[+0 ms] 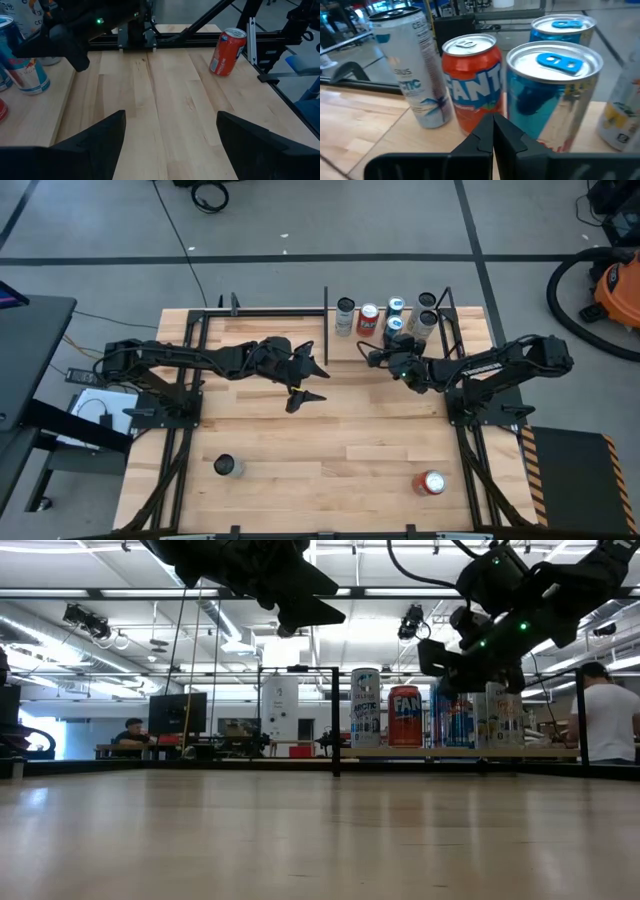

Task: Place canned beverage on shelf
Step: Put the blue soda can on the shelf aligned with the other blue soda can, then put the red soda can on the shelf aligned with the other red soda can

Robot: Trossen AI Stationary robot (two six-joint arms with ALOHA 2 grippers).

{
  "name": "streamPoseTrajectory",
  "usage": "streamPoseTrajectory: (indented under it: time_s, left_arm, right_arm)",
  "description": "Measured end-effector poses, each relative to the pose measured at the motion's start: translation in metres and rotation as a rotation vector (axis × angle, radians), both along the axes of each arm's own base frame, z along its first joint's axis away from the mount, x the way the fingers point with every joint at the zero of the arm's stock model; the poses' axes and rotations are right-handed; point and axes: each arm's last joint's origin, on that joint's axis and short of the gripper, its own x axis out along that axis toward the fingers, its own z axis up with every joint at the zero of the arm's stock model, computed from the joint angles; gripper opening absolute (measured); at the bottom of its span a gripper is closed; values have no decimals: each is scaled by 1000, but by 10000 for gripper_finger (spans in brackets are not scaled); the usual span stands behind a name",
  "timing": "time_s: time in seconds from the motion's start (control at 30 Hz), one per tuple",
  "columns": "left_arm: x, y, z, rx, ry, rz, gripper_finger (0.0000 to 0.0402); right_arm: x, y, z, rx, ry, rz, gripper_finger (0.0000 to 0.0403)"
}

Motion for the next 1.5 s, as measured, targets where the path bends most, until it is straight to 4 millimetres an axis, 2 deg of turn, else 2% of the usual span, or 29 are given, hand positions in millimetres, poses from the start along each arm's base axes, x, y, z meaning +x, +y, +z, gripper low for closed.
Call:
streamPoseTrajectory:
  time_s: [0.7, 0.97, 1.1, 1.23, 1.37, 1.5]
  left_arm:
    - [0, 0, 0, 0, 1, 0, 314]
    - [0, 0, 0, 0, 1, 0, 314]
    - [0, 0, 0, 0, 1, 0, 314]
    - [0, 0, 0, 0, 1, 0, 314]
    - [0, 0, 0, -1, 1, 0, 314]
    - [0, 0, 0, 0, 1, 0, 314]
  right_arm:
    - [-9, -2, -10, 23, 72, -76, 9]
    - [-7, 1, -8, 45, 60, -18, 9]
    - [-2, 13, 6, 19, 34, 123, 11]
    - [-2, 27, 31, -77, 2, 268, 12]
    - [-10, 36, 54, -177, -8, 342, 9]
    - [-20, 42, 69, -214, -47, 373, 9]
